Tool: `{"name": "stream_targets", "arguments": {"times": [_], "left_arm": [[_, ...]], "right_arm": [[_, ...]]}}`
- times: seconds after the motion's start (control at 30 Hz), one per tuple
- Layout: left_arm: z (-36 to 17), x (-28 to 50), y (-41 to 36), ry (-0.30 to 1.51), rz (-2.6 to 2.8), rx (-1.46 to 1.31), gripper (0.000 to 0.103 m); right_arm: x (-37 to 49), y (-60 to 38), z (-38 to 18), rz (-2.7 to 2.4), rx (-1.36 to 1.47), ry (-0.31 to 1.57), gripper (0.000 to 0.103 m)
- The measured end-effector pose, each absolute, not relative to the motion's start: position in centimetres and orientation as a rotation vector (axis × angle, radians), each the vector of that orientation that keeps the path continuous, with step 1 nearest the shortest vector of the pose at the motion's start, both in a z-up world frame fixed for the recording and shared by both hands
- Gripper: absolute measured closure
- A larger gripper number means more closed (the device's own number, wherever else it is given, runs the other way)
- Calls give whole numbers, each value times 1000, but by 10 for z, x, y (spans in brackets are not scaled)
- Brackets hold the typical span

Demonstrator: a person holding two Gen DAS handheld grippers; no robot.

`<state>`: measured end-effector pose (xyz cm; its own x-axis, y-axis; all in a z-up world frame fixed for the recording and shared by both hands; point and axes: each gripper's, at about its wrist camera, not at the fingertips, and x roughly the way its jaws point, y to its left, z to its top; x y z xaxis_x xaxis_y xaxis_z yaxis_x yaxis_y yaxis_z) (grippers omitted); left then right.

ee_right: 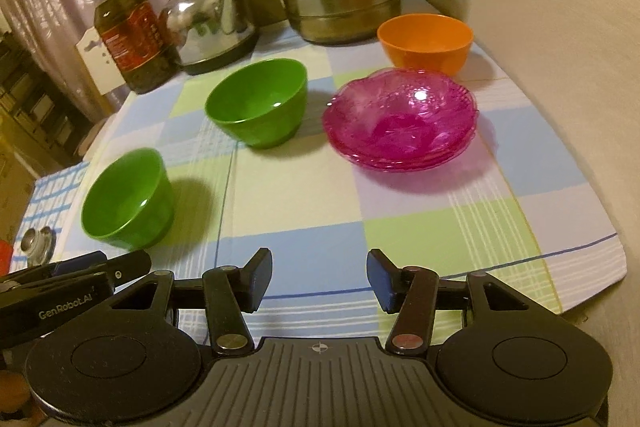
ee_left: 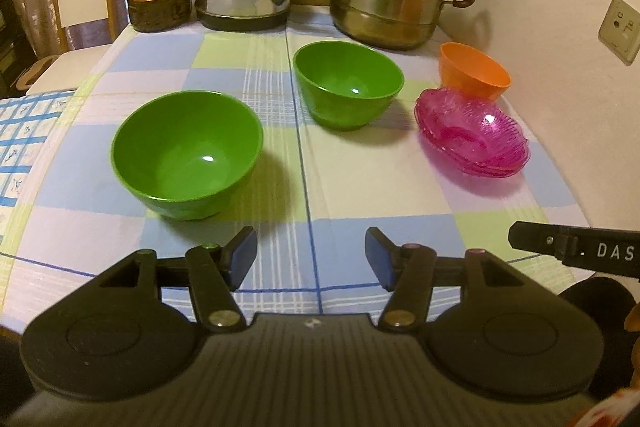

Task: Organize plates and bowls
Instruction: 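Move both grippers to the orange bowl beside the steamer pot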

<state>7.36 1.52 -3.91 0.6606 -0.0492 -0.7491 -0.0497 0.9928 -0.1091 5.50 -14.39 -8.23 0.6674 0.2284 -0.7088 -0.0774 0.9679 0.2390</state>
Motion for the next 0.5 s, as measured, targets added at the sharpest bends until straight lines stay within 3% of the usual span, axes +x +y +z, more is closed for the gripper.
{"name": "stream_targets", "arguments": {"times": [0.5], "left_arm": [[-20, 63, 10, 814, -26, -113, 47]], "right_arm": [[35, -138, -62, 161, 172, 772, 50]]}}
